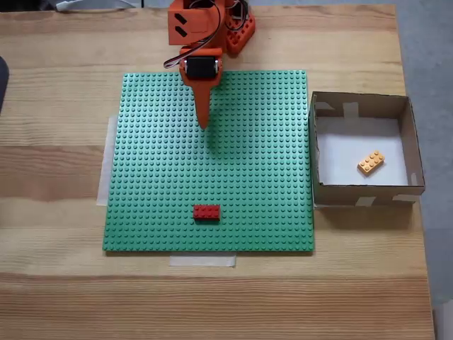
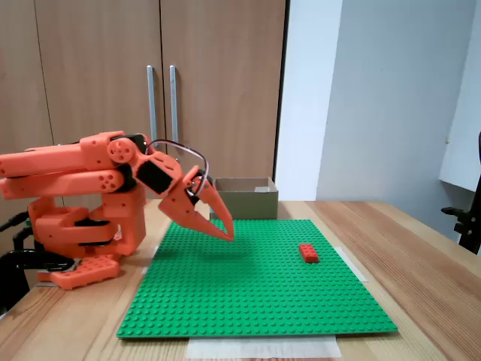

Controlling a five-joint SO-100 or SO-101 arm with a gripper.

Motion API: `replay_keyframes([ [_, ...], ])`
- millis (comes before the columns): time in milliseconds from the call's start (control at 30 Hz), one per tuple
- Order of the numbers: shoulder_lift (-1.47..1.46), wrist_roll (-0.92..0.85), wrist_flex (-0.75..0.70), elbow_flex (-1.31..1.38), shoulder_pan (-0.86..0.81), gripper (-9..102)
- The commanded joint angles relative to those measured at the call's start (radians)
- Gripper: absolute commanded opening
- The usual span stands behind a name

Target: Pick the yellow lego block and put it in the box.

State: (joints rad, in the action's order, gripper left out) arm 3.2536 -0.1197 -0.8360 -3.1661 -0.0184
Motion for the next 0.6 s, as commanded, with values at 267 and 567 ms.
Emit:
replay_keyframes([
  [267, 0.009, 0.003, 0.014, -0.008, -0.006, -1],
  [567, 0.009, -0.003, 0.014, -0.008, 0.005, -1],
])
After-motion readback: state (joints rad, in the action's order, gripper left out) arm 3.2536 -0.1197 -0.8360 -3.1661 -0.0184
